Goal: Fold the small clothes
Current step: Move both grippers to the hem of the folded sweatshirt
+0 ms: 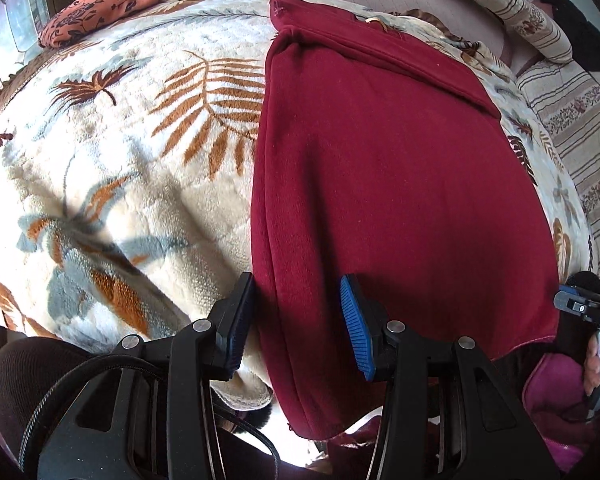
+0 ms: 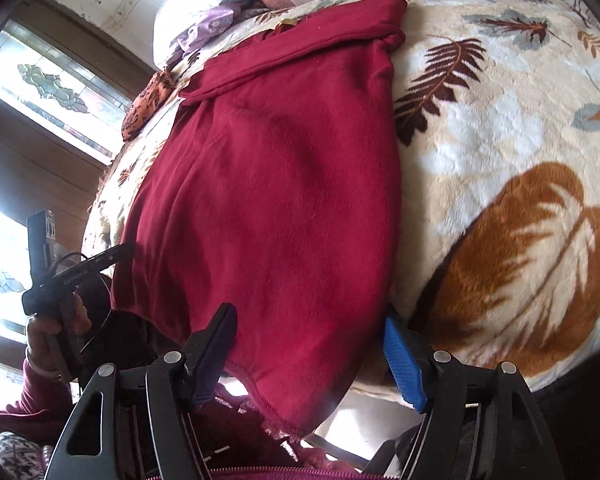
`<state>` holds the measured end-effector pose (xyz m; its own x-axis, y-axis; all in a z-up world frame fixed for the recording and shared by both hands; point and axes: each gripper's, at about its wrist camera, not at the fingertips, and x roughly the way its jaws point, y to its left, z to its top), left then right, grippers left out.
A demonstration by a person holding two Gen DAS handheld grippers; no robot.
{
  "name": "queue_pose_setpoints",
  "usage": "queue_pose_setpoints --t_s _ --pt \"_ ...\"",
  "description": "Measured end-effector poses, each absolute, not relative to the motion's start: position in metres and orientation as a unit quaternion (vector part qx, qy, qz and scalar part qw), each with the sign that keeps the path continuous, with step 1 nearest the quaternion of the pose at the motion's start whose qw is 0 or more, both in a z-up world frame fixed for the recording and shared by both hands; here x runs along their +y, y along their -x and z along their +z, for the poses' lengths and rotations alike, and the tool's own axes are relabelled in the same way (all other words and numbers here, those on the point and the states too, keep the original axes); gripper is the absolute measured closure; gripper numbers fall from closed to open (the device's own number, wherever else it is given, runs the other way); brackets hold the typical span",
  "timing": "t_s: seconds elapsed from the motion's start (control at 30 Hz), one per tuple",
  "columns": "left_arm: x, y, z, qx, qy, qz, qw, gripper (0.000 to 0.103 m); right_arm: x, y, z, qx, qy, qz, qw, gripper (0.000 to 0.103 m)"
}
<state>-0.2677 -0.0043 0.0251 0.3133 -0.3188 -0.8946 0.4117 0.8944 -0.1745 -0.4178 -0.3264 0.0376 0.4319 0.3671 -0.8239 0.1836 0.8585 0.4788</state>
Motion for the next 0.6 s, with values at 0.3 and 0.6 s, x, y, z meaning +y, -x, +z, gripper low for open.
queue_pose_setpoints --t_s 0.3,0.6 --pt "-0.004 0.276 0.021 0.551 -0.048 -0.222 0.803 0.060 -0.310 0.427 0.034 0.538 -0.239 0.078 0.804 0.052" --pt "-0.003 0.280 0.019 0.570 -0.033 -0.236 0.787 0.060 -0.303 0.419 0.046 0.525 -0.202 0.102 0.821 0.066"
